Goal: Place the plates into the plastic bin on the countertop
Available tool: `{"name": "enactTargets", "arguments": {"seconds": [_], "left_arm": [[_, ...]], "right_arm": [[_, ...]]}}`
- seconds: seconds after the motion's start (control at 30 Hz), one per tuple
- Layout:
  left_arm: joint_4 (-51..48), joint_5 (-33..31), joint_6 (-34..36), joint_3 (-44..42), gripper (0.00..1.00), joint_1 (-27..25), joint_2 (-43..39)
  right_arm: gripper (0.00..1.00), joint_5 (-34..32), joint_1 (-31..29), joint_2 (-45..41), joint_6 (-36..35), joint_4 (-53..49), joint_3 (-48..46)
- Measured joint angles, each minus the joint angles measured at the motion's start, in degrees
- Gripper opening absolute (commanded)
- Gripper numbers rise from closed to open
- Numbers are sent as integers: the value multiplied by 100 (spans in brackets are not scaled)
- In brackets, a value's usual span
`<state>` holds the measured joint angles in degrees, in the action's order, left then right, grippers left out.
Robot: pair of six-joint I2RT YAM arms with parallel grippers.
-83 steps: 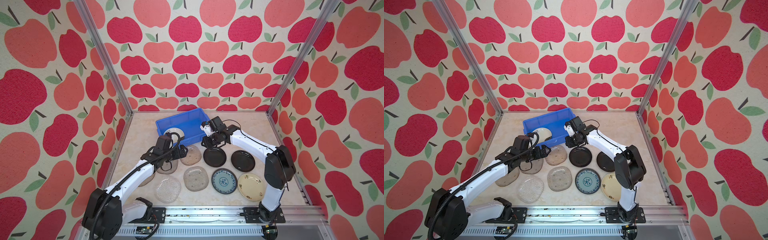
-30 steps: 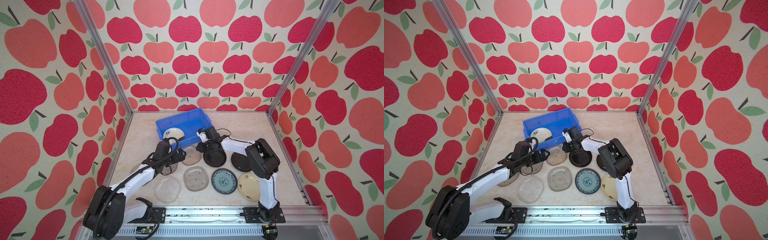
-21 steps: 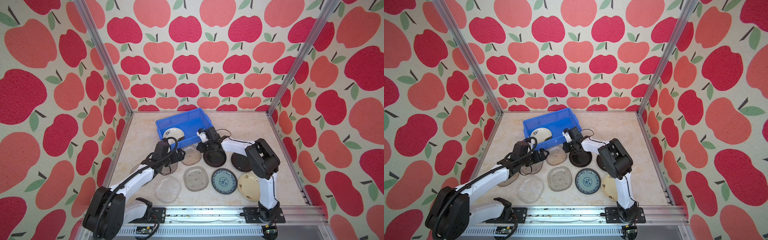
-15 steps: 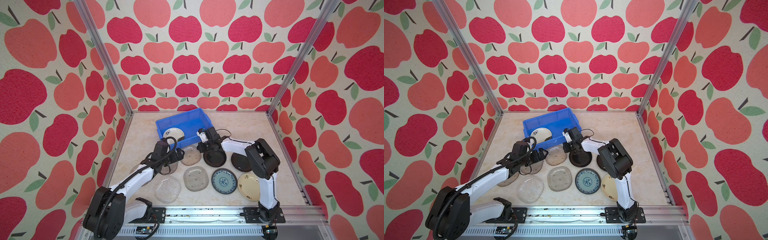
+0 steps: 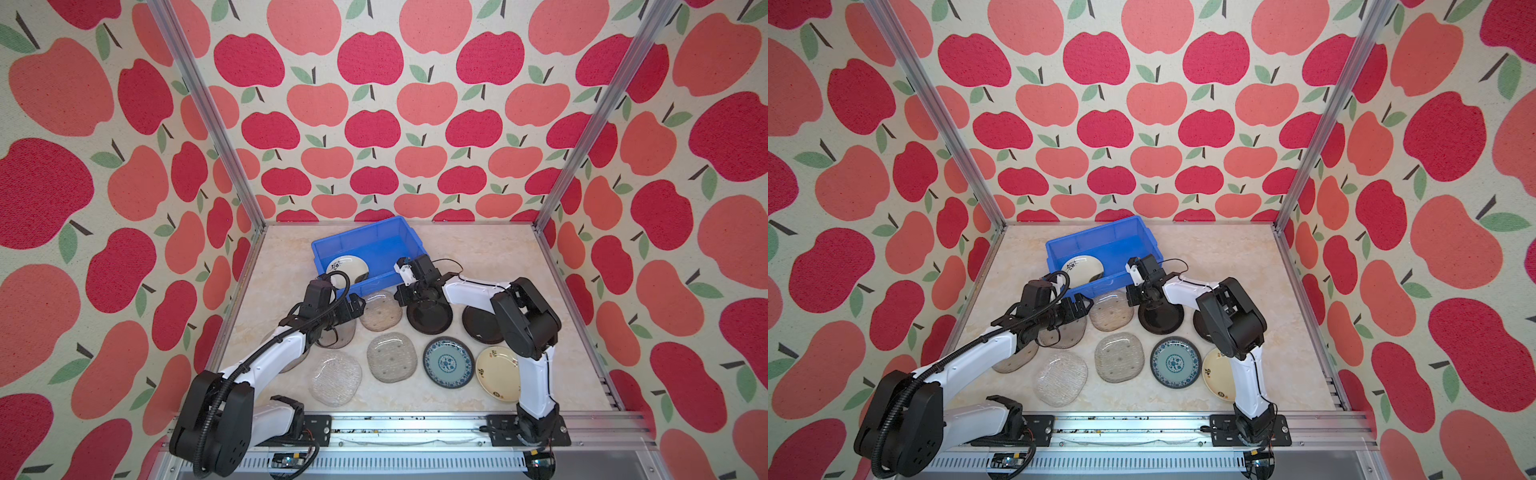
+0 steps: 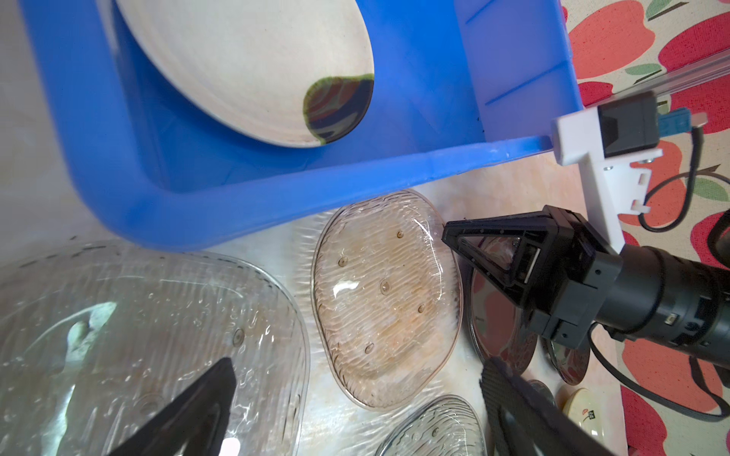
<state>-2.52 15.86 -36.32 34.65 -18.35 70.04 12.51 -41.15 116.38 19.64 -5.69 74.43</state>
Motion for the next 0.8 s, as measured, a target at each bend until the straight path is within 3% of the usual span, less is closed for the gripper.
{"name": "enactTargets", "arguments": {"seconds": [0.43,0.8], "left_arm": [[7,151,131,192,97,35,52],[50,216,127,192,93,-52,354]], "right_arm": [[0,59,212,-662,46,-337,-282],[0,243,420,-708,297,-317,-387]]}}
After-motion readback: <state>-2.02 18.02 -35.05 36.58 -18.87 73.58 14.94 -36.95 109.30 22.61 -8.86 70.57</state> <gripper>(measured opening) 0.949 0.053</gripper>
